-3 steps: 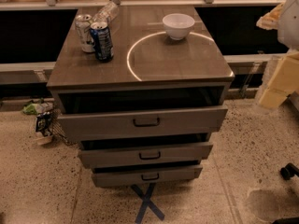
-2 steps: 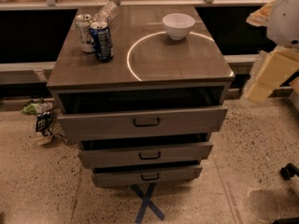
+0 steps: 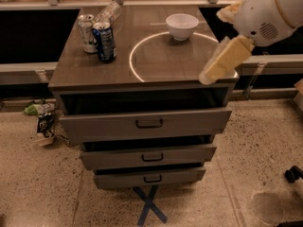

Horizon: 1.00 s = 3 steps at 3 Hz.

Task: Knock pepsi can over

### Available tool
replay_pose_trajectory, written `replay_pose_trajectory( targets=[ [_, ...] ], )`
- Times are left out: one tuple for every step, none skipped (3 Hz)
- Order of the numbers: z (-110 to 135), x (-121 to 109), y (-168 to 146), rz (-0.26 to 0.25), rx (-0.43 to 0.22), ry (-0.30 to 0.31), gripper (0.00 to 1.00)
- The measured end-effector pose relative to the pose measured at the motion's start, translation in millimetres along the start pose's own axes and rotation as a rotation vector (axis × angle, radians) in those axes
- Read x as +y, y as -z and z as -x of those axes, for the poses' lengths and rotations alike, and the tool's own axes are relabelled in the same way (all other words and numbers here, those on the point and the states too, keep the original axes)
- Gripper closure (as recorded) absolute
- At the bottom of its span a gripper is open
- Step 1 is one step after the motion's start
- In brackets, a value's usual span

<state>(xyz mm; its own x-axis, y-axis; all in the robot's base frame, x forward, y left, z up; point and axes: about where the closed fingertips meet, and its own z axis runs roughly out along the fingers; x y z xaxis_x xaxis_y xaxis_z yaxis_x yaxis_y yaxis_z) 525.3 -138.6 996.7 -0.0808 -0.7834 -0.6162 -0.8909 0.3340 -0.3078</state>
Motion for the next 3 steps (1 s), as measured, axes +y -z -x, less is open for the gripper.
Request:
replay_pose_trajectory(
  targets=[
    [24,-12,-47,0.026,-0.199,-0.077,0.00],
    [47,-23,-98,0.031,-0.350,-0.129,0.00],
    [80,-38,-116,0.020,-0.395,-0.121,0.00]
  ],
)
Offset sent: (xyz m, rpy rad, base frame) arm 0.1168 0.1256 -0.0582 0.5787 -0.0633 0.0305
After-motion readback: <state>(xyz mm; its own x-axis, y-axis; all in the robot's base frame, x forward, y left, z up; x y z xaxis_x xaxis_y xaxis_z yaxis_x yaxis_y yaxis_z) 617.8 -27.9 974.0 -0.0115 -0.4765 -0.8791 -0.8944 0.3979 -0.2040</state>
